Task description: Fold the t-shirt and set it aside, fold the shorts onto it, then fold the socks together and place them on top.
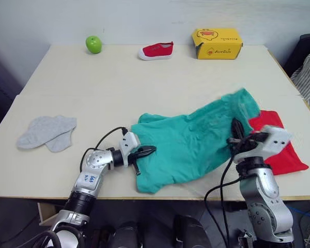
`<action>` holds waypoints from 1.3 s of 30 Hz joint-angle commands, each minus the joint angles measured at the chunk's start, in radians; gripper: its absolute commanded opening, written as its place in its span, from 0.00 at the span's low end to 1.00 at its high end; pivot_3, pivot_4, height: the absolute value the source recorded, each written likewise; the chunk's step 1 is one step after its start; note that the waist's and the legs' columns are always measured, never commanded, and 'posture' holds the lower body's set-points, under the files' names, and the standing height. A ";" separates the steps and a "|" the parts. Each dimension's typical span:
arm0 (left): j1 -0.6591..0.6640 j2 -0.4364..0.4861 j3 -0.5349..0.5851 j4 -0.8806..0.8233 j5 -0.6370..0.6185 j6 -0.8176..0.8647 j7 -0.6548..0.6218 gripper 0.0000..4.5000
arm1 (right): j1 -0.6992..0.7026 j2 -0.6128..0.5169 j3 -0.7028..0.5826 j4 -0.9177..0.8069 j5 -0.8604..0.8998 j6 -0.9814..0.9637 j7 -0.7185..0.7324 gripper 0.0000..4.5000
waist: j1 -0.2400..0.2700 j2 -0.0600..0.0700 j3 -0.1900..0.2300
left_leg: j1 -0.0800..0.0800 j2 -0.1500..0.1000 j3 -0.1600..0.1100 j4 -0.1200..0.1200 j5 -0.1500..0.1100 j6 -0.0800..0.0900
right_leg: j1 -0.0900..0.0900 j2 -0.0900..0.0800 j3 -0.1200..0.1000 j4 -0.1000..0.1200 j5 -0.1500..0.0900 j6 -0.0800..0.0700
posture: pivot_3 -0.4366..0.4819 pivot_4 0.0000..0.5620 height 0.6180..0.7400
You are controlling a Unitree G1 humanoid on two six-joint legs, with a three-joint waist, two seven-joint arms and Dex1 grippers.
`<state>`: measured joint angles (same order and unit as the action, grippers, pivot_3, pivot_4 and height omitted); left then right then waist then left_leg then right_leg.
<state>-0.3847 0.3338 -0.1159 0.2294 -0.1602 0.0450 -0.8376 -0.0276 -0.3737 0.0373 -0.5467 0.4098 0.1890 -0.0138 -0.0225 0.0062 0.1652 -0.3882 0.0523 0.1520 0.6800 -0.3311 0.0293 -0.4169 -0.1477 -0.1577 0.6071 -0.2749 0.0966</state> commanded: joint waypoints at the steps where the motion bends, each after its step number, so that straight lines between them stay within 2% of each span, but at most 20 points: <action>1: -0.009 0.008 0.018 -0.014 0.000 0.021 0.030 0.00 | -0.060 -0.001 0.165 -0.048 -0.152 0.052 0.053 0.00 | -0.002 -0.001 0.001 | 0.000 0.000 -0.001 0.000 0.000 0.000 | 0.000 0.000 0.000 0.001 0.000 0.000 | 0.48 0.27 1.00; 9: 0.011 0.026 0.053 0.020 -0.006 0.046 0.057 0.00 | -0.158 0.111 0.473 0.095 -0.309 0.151 0.175 0.00 | -0.006 -0.003 0.002 | 0.001 0.000 -0.002 0.000 0.003 -0.004 | 0.000 0.000 -0.001 0.005 -0.001 -0.002 | 0.48 0.27 1.00; 15: 0.026 0.016 0.088 0.006 -0.038 0.046 0.078 0.00 | -0.145 0.143 0.433 0.133 -0.265 0.184 0.257 0.00 | -0.006 -0.004 0.002 | 0.001 0.000 -0.002 0.001 0.003 -0.003 | 0.001 0.000 -0.001 0.005 -0.001 -0.001 | 0.48 0.27 1.00; 19: 0.063 0.061 0.130 -0.055 -0.089 0.066 0.036 0.00 | -0.164 0.121 0.370 0.121 -0.130 0.274 0.404 0.26 | -0.009 -0.005 0.002 | 0.001 0.001 -0.002 0.001 0.003 -0.003 | 0.001 0.001 -0.001 0.004 -0.001 -0.002 | 0.48 0.27 1.00; 23: 0.108 0.119 0.218 -0.108 -0.155 0.067 0.022 0.00 | -0.213 0.040 0.295 0.107 0.024 0.376 0.593 0.58 | -0.009 -0.007 0.005 | 0.001 0.002 -0.002 0.000 0.003 -0.003 | 0.001 0.001 -0.002 0.005 -0.001 -0.003 | 0.48 0.27 1.00; 27: 0.166 0.185 0.260 -0.196 -0.236 0.155 -0.040 0.00 | -0.256 -0.063 0.150 0.050 0.345 0.520 0.820 0.88 | -0.001 -0.008 0.008 | 0.001 0.002 -0.003 0.001 0.002 -0.002 | 0.001 0.000 -0.002 0.004 -0.002 -0.003 | 0.48 0.27 1.00; 31: 0.196 0.244 0.371 -0.244 -0.345 0.223 -0.067 0.00 | -0.300 -0.202 0.001 0.108 0.499 0.583 0.975 0.88 | 0.001 -0.010 0.011 | 0.000 0.000 -0.005 0.001 0.001 -0.001 | 0.002 -0.002 -0.002 0.003 -0.001 -0.002 | 0.48 0.27 1.00; 32: 0.189 0.244 0.394 -0.245 -0.376 0.231 -0.069 0.00 | -0.319 -0.214 -0.024 0.146 0.503 0.576 0.986 0.84 | 0.000 -0.012 0.012 | 0.000 0.000 -0.005 0.001 0.000 0.000 | 0.002 -0.002 -0.002 0.002 -0.001 -0.002 | 0.48 0.27 1.00; 34: 0.182 0.257 0.387 -0.278 -0.420 0.251 -0.126 0.00 | -0.365 -0.226 -0.030 0.235 0.450 0.532 1.014 0.73 | 0.000 -0.012 0.012 | 0.000 0.000 -0.005 0.001 0.000 -0.001 | 0.002 -0.002 -0.002 -0.001 -0.001 -0.002 | 0.48 0.27 1.00; 36: 0.174 0.274 0.341 -0.317 -0.426 0.258 -0.192 0.00 | -0.413 -0.236 0.017 0.327 0.332 0.435 1.068 0.58 | -0.002 -0.012 0.012 | 0.000 0.000 -0.004 0.001 0.001 -0.002 | 0.002 -0.001 -0.003 0.000 -0.001 -0.002 | 0.48 0.27 1.00; 39: 0.101 0.225 0.230 -0.347 -0.409 0.262 -0.214 0.00 | -0.512 -0.180 0.110 0.562 0.123 0.178 1.134 0.33 | -0.002 -0.012 0.013 | 0.001 -0.001 -0.002 0.001 0.001 -0.003 | 0.001 -0.001 -0.003 0.002 -0.001 -0.002 | 0.48 0.27 1.00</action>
<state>-0.2514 0.5833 0.1726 -0.0696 -0.5636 0.3102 -1.0346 -0.5031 -0.5832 0.1141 -0.0727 0.6220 0.5019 1.0839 -0.0249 -0.0057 0.1781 -0.3875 0.0504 0.1500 0.6812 -0.3294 0.0265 -0.4154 -0.1489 -0.1602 0.6093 -0.2757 0.0950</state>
